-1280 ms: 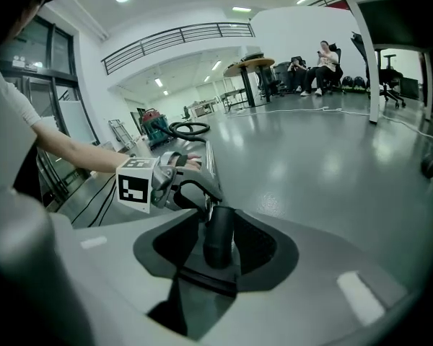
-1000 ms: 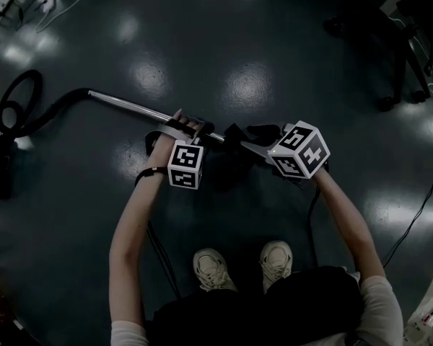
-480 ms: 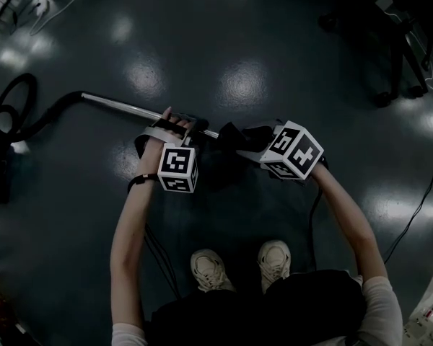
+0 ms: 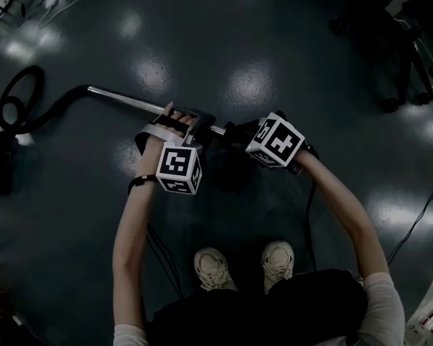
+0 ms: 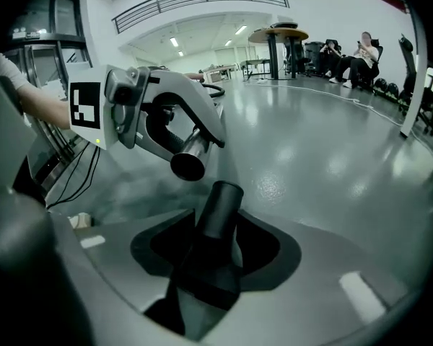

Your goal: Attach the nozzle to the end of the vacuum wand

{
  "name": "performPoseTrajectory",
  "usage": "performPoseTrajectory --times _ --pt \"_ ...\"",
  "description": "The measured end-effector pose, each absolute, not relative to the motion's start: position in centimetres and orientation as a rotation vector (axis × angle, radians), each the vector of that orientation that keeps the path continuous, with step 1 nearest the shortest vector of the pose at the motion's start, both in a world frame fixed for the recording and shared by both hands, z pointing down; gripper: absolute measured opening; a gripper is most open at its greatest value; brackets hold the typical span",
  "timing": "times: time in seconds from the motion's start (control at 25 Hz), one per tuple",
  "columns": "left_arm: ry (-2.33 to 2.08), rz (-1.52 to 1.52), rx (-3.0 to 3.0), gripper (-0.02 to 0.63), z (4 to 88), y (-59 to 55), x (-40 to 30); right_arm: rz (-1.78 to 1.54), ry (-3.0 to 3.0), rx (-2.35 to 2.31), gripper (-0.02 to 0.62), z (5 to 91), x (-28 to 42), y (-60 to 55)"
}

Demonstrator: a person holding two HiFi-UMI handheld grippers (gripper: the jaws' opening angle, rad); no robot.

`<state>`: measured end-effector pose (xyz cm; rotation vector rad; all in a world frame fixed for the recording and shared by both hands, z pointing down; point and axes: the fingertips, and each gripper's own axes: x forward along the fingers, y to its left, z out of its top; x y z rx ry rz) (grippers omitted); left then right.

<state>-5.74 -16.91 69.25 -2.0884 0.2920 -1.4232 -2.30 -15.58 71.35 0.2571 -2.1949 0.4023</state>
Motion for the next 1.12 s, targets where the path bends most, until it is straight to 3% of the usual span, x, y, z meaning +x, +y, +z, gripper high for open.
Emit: performPoseTrajectory --times 0.2,0.4,0.6,1.12 --pt "0.304 -1.414 -2.094 0.16 69.1 -16.7 -5.8 0.364 -2.14 0.277 0.189 71.5 -2.9 -15.5" --pt "0.344 -1.384 -2.097 0.159 68.0 -17.4 -5.6 0.107 -1.985 0.385 0.235 73.9 -2.6 -16.1" --pt "0.345 -1.38 -2.099 0.16 68.1 -17.4 -6.0 0.265 -2.014 0.333 0.207 73.7 -2.0 -15.3" --pt "0.265 -1.44 -2.061 0.155 69.8 -16.1 -5.8 0.232 -2.26 0.235 0.201 68.6 -1.7 -11.9"
